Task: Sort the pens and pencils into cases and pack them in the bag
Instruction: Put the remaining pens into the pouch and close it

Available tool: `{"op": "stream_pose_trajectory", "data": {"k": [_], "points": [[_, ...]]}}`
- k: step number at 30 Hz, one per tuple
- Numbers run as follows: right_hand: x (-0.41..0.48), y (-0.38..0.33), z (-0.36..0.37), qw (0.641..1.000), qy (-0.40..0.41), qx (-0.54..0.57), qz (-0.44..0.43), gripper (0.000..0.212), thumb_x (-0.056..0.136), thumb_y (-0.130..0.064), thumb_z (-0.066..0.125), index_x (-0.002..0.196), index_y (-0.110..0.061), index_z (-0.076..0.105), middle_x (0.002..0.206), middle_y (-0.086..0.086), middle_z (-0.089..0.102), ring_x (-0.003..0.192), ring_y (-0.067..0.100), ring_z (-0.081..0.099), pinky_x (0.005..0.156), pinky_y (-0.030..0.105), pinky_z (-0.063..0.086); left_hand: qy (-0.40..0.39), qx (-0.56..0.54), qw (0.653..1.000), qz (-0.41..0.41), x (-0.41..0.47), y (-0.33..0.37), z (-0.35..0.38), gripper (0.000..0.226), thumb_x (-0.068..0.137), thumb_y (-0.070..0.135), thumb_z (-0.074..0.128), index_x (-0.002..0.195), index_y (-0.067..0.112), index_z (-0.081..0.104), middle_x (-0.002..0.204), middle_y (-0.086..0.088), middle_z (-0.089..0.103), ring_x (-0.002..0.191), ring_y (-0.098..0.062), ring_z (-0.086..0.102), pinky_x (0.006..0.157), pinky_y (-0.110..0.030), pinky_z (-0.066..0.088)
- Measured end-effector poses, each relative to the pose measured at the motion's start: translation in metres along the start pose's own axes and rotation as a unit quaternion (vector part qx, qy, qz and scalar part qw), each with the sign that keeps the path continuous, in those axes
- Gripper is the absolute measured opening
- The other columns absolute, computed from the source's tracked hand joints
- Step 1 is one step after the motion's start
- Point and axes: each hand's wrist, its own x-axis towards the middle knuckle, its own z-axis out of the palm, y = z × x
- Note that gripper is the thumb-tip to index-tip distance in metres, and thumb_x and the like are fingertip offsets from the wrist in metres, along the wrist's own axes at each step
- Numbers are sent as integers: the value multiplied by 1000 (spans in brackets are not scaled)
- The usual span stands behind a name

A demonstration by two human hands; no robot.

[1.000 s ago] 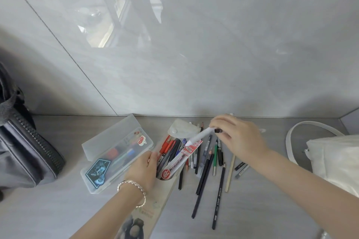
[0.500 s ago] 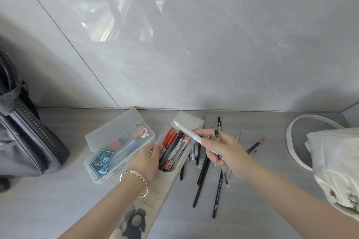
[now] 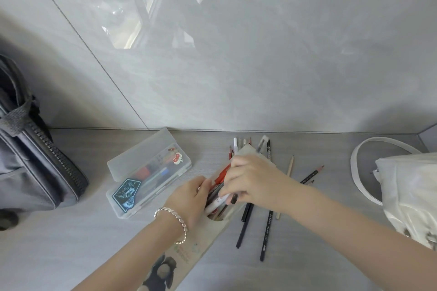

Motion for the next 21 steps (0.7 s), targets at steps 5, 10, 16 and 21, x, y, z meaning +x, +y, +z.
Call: {"op": "stream_pose_trajectory", "data": {"k": [5,10,16,21], "points": [[-12,-3,-2,985,127,68,95,28,82,-29,59,110,-25,59,98,-2,58,94,7,45,88,19,36,14,-29,999,-7,0,-5,-1,36,98,30,33,68,13,43,63,2,46,62,-14,43,60,-25,33],[-38,6,-29,878,218,194,380,29,86,-8,33,113,-17,39,96,1,41,82,-8,44,73,-2,32,28,-36,999,-13,-1,-5,-2,37,98,29,33,67,13,41,63,2,45,61,-13,43,59,-24,32],[-60,-2,-40,824,177,335,422,45,97,-11,41,126,-45,36,77,-1,66,42,9,55,43,17,44,19,-31,999,-13,0,-1,0,39,99,30,32,63,18,41,63,3,46,60,-10,43,57,-22,32],[-51,-16,-37,713,280,469,439,28,100,-10,32,93,-21,57,72,15,67,37,15,54,35,17,40,21,-32,999,-30,1,1,1,38,99,29,31,65,17,42,64,3,46,59,-11,41,56,-23,32]]}}
